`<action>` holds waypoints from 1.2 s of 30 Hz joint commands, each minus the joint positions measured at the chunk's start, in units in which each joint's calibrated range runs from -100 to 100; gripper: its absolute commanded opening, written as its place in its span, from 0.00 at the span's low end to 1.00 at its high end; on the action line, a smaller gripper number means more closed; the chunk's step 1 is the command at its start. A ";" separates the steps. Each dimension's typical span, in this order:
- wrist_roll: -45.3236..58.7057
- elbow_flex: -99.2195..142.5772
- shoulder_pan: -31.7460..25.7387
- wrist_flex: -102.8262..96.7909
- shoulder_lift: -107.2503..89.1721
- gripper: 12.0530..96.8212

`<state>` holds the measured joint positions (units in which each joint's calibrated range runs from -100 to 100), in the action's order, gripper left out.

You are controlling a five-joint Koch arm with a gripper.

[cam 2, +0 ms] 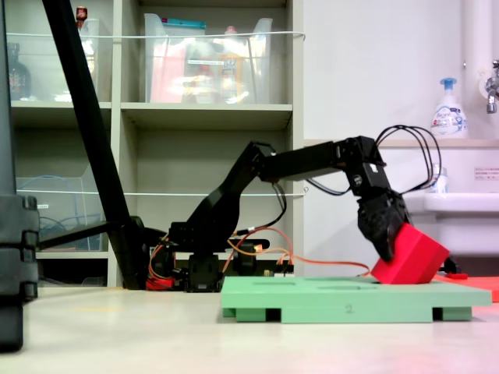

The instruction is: Put the octagonal pillar block into the corresponding hole

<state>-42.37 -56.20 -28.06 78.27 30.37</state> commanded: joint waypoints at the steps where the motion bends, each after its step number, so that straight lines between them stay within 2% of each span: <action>1: 0.54 -1.03 -0.05 -0.99 -0.06 0.32; 5: 0.54 -1.03 -0.05 1.32 -0.34 0.31; 9: 0.15 -0.63 -0.05 4.40 -0.34 0.23; 16: -0.49 1.56 0.00 9.31 -2.16 0.22; 20: -0.49 7.24 0.00 9.21 -10.26 0.22; 29: -0.54 27.18 0.39 -1.57 -26.18 0.23; 36: -0.59 27.68 0.39 -2.34 -27.16 0.23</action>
<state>-43.10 -27.39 -27.77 78.27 6.98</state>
